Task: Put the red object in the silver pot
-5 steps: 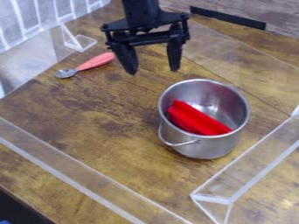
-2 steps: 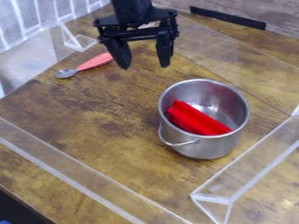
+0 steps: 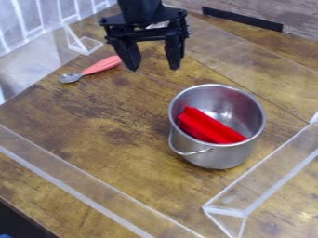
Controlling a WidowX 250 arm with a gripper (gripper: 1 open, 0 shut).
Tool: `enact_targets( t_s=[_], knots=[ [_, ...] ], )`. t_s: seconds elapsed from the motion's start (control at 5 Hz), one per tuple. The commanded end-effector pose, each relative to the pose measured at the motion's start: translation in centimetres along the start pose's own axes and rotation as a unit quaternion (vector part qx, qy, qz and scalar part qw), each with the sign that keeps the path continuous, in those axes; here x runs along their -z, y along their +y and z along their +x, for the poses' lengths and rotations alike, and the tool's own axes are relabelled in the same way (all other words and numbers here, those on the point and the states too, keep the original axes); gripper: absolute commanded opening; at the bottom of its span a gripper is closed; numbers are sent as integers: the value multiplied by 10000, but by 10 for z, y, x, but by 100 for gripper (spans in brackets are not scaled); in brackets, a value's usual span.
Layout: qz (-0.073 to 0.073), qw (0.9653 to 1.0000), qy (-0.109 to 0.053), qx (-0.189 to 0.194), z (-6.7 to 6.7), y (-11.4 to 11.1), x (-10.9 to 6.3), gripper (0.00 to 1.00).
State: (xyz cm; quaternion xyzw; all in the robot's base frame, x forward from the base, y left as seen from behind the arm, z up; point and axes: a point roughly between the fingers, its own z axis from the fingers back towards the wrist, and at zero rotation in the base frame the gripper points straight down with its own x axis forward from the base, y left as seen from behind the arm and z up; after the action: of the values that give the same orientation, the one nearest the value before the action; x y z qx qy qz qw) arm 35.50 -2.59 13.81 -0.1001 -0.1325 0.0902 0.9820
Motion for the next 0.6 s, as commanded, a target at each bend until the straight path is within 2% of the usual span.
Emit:
enact_targets(
  t_s=[0.0, 0.4],
  knots=[
    [3, 9996, -267, -1, 9, 3, -10, 100],
    [72, 9996, -261, 102, 11, 6, -4, 100]
  ],
)
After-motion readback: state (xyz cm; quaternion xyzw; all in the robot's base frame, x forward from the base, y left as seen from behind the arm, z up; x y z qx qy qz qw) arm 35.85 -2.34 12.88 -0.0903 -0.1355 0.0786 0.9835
